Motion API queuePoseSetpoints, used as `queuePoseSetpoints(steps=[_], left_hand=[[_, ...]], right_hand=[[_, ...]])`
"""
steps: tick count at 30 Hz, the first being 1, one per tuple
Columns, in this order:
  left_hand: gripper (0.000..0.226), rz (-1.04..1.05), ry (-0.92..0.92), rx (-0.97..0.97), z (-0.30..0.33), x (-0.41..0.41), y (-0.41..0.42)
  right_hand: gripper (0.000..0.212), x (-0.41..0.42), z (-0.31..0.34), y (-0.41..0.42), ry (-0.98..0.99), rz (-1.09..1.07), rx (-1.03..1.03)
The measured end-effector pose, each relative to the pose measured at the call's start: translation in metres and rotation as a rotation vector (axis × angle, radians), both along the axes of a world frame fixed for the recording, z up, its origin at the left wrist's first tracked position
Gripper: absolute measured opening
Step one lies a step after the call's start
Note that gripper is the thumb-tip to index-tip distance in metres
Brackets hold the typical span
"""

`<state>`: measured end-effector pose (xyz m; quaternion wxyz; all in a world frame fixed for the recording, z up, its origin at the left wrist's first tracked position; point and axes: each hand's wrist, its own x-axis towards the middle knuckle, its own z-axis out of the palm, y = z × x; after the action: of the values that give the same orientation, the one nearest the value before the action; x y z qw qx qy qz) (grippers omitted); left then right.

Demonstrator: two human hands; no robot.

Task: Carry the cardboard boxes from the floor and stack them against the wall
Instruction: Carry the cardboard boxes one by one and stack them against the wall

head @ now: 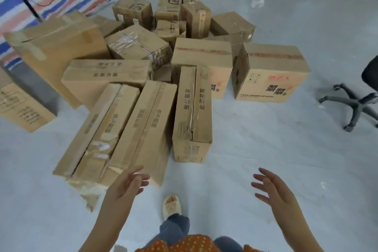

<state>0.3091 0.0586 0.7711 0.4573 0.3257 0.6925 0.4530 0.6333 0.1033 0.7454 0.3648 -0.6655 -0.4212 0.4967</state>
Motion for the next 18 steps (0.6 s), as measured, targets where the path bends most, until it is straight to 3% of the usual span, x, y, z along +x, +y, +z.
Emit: queuePoseSetpoints(steps=[5, 11, 15, 18], left_hand=[[0.022, -0.177, 0.098, -0.131, -0.031, -0.033, 0.103], [0.019, -0.289, 0.203, -0.370, -0.131, -0.024, 0.198], [0.013, -0.224, 0.116, -0.554, -0.231, -0.002, 0.249], [0.016, -0.059, 0.056, -0.648, -0.310, 0.009, 0.281]], right_hand=[[0.023, -0.023, -0.016, 0.082, -0.053, 0.021, -0.062], [0.023, -0.040, -0.103, 0.171, -0.064, 0.124, -0.321], [0.020, -0.051, -0.208, 0.234, -0.069, 0.136, -0.452], [0.026, -0.056, -0.289, 0.270, -0.044, 0.072, -0.525]])
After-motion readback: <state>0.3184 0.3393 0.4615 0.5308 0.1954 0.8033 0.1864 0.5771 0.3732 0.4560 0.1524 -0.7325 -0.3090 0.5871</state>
